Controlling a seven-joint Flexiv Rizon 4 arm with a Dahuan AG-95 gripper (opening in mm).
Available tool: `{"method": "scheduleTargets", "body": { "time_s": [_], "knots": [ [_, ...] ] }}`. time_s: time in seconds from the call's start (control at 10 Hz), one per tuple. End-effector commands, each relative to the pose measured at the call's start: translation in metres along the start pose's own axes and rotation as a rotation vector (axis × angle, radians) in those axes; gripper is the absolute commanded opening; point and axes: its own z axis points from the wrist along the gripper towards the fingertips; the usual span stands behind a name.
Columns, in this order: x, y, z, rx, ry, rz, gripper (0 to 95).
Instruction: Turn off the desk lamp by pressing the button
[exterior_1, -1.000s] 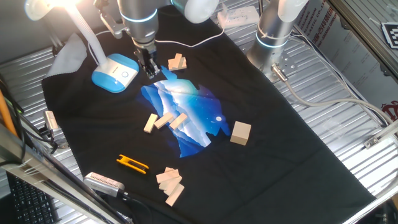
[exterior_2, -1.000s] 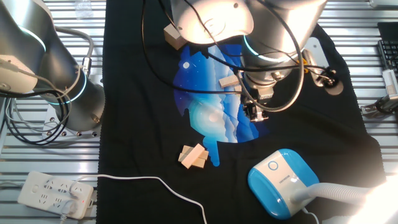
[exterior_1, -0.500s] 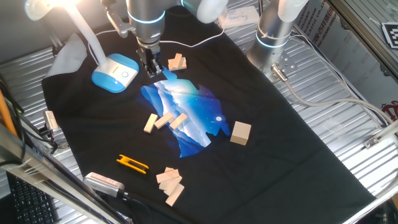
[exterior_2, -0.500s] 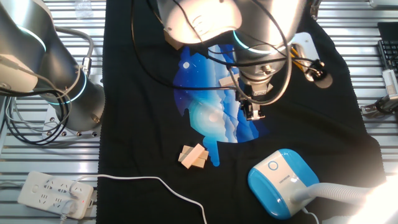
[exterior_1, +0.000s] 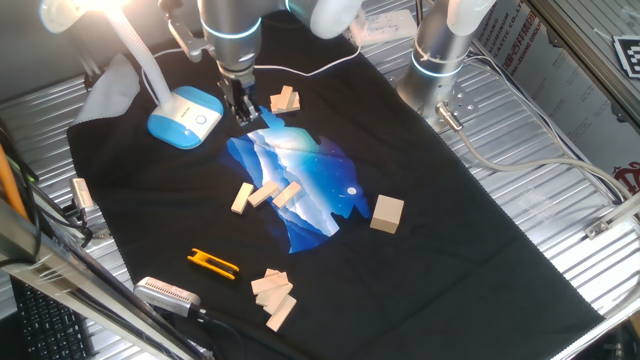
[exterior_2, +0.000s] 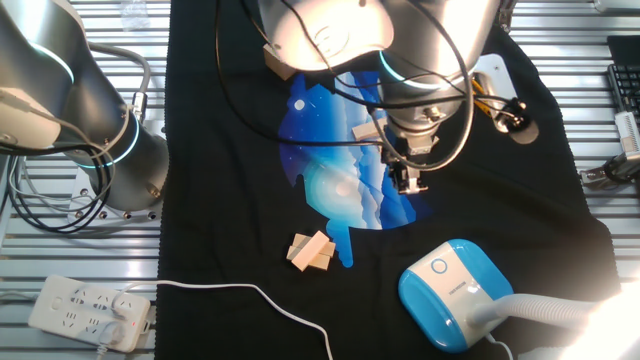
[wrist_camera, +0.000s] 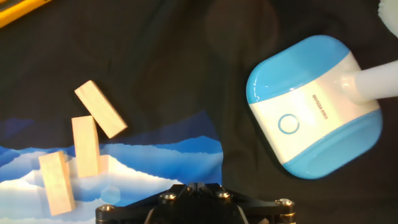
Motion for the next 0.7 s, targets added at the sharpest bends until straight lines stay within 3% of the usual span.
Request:
{"method": "scheduleTargets", "body": {
  "time_s": [0.1,0.3,0.7],
  "knots": [
    [-0.012,-0.013,0.015,-0.017,0.007,-0.021,0.0],
    [-0.024,-0.030,0.037,-0.032,0.002,-0.046,0.0],
    [-0.041,-0.034,0.057,-0.023,-0.003,-0.067,0.0]
  ]
}}
